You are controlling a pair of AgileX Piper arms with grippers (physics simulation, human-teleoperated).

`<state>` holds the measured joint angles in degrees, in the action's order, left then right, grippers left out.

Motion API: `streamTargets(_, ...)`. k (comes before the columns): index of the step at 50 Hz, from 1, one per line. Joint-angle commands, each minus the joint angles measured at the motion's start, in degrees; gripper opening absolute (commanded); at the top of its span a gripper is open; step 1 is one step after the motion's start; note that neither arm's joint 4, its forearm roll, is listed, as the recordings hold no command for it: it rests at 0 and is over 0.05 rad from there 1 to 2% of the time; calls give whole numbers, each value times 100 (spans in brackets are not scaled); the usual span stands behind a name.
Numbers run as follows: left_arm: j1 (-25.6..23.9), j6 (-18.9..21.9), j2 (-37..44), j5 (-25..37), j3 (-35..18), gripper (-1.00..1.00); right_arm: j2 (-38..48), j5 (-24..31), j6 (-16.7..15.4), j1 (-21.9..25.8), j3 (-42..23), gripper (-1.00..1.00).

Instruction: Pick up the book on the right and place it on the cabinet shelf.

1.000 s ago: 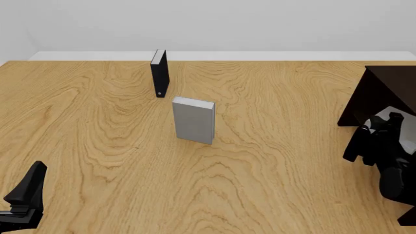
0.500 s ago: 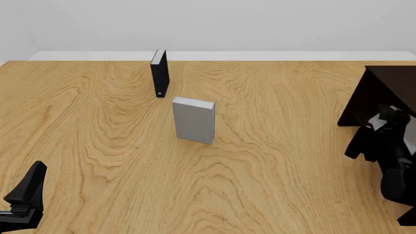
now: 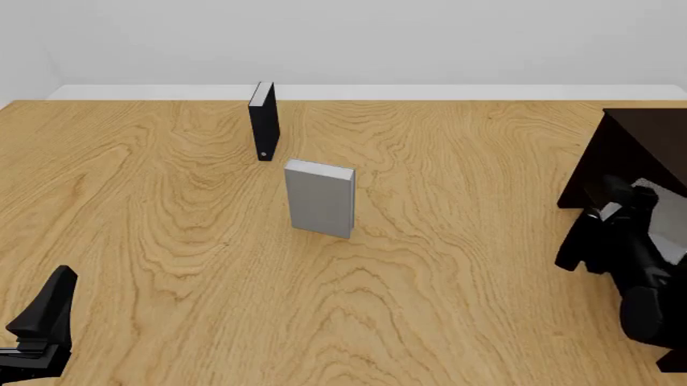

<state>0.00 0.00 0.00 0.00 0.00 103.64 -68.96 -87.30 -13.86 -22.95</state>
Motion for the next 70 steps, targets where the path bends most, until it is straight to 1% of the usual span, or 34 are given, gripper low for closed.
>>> streamTargets(1, 0, 0, 0, 0, 0, 100, -192, -14, 30, 346, 267, 100)
streamTargets(11, 0, 0, 0, 0, 0, 100, -188, -85, 56, 469, 408, 100)
streamTargets(24, 0, 0, 0, 0, 0, 100, -149, -90, 57, 477, 372, 100)
streamTargets(40, 0, 0, 0, 0, 0, 100, -18, -86, 62, 435, 93, 100)
streamTargets(53, 0, 0, 0, 0, 0, 100, -9, 140, 28, 350, -143, 100)
streamTargets(62, 0, 0, 0, 0, 0, 100, 19, 153, 14, 287, -172, 100)
streamTargets(70, 0, 0, 0, 0, 0, 100, 86, -4, -11, 210, -27, 100)
